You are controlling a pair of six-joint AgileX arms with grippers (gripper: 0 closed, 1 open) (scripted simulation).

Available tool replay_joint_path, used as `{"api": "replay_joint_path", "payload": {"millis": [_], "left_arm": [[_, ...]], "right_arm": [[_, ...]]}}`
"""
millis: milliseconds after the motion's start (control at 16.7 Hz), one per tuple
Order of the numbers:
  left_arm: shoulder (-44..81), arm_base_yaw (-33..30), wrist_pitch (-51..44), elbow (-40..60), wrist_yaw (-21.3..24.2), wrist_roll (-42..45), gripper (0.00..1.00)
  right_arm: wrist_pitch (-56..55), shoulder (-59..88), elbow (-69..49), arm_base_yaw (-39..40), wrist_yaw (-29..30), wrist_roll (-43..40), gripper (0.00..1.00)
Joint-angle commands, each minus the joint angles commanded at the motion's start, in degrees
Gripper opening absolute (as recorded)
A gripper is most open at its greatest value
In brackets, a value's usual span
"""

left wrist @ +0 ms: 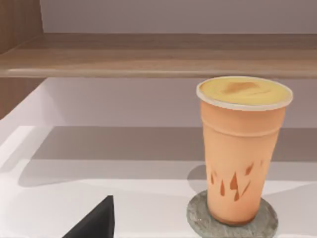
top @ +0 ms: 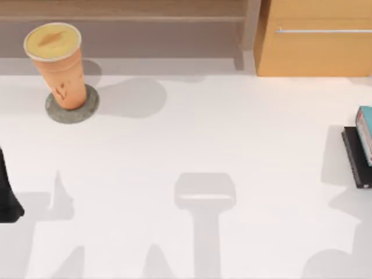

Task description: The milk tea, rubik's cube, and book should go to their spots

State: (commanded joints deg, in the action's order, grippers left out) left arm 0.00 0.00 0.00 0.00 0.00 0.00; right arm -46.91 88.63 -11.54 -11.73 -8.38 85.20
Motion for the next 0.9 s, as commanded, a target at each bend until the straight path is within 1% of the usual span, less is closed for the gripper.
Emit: {"api": "replay_joint_path", "payload": {"millis": [660,900], "left_arm": [[0.0,0.0,0.0,0.0,0.0,0.0,1.00],[0.0,0.0,0.0,0.0,0.0,0.0,1.00]], "right_arm": [[-1.1,1.9,-0.8,0.2,0.2,0.1,0.00],[-1.1,1.9,-0.8,0.2,0.2,0.1,0.30]]}}
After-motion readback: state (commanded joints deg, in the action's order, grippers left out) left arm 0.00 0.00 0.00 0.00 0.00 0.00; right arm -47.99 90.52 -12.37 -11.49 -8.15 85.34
